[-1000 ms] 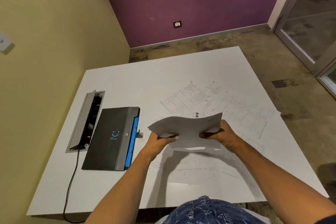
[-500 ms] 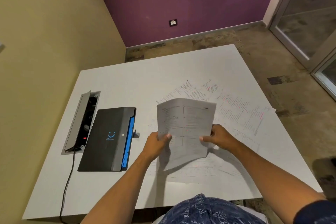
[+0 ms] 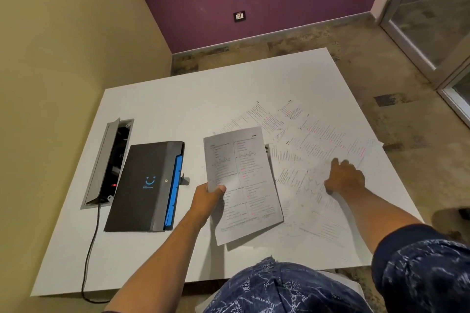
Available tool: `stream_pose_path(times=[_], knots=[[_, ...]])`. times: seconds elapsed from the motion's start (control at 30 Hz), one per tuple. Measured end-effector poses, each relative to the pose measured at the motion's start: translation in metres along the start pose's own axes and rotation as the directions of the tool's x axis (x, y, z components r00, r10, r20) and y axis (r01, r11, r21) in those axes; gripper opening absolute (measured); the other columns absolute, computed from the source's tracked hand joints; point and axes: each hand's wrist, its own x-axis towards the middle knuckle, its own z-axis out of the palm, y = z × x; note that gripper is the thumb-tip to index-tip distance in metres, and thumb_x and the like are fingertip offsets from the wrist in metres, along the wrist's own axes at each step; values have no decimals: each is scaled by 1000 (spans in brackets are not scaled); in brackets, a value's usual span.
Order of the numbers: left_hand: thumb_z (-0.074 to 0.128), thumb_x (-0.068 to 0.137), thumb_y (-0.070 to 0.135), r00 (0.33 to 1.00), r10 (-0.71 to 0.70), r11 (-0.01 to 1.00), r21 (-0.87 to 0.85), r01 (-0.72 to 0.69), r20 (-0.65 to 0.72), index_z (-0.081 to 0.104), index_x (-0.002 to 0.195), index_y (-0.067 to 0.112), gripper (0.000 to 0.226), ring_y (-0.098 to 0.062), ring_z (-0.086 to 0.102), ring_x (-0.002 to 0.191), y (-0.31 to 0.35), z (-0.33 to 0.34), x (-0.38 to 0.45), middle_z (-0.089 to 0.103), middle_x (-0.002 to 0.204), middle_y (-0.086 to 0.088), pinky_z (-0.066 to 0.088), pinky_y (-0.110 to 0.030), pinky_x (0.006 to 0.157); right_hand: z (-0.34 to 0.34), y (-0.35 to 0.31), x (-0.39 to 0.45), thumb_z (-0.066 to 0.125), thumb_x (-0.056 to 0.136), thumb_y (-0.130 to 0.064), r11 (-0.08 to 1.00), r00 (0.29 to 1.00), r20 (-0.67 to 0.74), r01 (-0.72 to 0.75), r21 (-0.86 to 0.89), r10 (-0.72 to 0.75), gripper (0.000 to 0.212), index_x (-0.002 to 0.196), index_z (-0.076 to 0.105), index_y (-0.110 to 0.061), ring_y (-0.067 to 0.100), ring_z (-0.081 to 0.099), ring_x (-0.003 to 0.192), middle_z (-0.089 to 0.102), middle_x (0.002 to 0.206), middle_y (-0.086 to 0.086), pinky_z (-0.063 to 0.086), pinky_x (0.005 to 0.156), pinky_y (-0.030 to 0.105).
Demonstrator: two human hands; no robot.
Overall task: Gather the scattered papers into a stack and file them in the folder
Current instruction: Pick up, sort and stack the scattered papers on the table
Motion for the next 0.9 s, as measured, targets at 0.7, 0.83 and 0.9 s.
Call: stream_pose_path(times=[0.7, 0.83, 0.9], knots=[[64, 101, 23, 999, -29, 999, -23, 29, -33, 63, 128, 17, 28, -22, 66, 99, 5, 3, 6, 70, 115, -2, 51, -38, 82, 15, 1, 11, 57, 100, -26, 987, 993, -80, 79, -141, -91, 75, 155, 17, 5, 42, 57, 129, 52, 142, 34, 50, 104, 43], [64, 101, 22, 999, -16, 999, -49, 14, -40, 63, 132, 16, 32, -26, 67, 104, 7, 1, 5, 70, 120, -5, 53, -40, 84, -8, -1, -6, 74, 84, -15, 993, 999, -18, 39, -113, -42, 40, 120, 58, -9, 21, 73, 85, 74, 96, 3, 54, 64, 30], [64, 101, 20, 999, -14, 997, -73, 12, -30, 62, 132, 18, 32, -27, 67, 105, 9, 1, 5, 70, 122, -5, 55, -41, 86, -22, -5, -11, 72, 85, -19, 997, 998, -49, 41, -68, -45, 24, 104, 61, -12, 19, 71, 70, 71, 81, -2, 35, 51, 23]])
